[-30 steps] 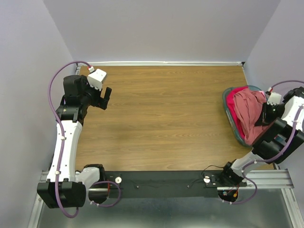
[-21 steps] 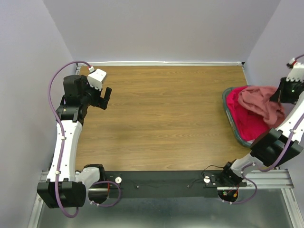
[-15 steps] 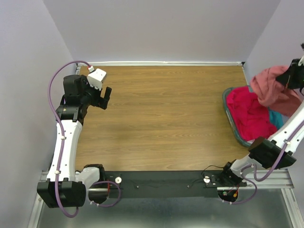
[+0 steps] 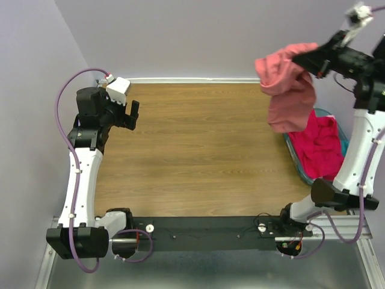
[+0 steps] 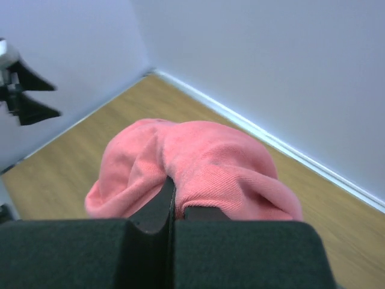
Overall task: Fold and stack the t-shirts
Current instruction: Move the tshirt to the center of the board
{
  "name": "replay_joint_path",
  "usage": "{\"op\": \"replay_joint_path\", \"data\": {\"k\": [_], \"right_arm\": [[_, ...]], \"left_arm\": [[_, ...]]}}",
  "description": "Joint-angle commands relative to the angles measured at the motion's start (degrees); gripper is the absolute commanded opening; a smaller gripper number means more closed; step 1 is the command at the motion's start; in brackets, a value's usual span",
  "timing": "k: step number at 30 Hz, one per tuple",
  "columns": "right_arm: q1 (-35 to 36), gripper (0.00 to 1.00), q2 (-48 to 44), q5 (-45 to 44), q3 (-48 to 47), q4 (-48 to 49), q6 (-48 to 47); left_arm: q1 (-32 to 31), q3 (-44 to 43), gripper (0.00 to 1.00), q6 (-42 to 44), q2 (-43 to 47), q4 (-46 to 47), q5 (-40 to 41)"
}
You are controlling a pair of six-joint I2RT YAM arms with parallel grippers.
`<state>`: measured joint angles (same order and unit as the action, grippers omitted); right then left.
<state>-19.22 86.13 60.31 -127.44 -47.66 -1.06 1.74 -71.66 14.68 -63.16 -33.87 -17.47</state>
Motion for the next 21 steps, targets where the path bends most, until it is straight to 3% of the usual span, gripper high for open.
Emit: {"op": "replay_joint_path", "data": {"k": [1, 4, 9, 20, 21], "right_arm": [[15.38, 0.01, 5.44, -12.87, -1.52, 0.12, 1.6], [27.16, 0.01, 4.49, -27.46, 6.74, 2.22, -4.99], [36.87, 0.01, 7.56, -40.69, 14.58, 2.39, -6.85], [47.34, 0.01, 18.19, -47.39, 22.49, 5.03, -4.92], [48.13, 0.08, 19.33, -48.61, 23.19, 4.68, -4.39]], "left_arm": [[-0.33, -1.03, 0.98, -2.19, -0.83, 0.38, 0.78], [-0.33, -0.77, 0.98, -2.55, -0.92, 0.29, 0.86], [-0.33, 0.99, 0.98, -2.55, -0.04, 0.2, 1.13], [-0.33, 3.36, 0.98, 0.17, 1.19, -0.15, -0.98], [-0.42, 4.32, 0.98, 0.7, 1.45, 0.03, -1.59]]}}
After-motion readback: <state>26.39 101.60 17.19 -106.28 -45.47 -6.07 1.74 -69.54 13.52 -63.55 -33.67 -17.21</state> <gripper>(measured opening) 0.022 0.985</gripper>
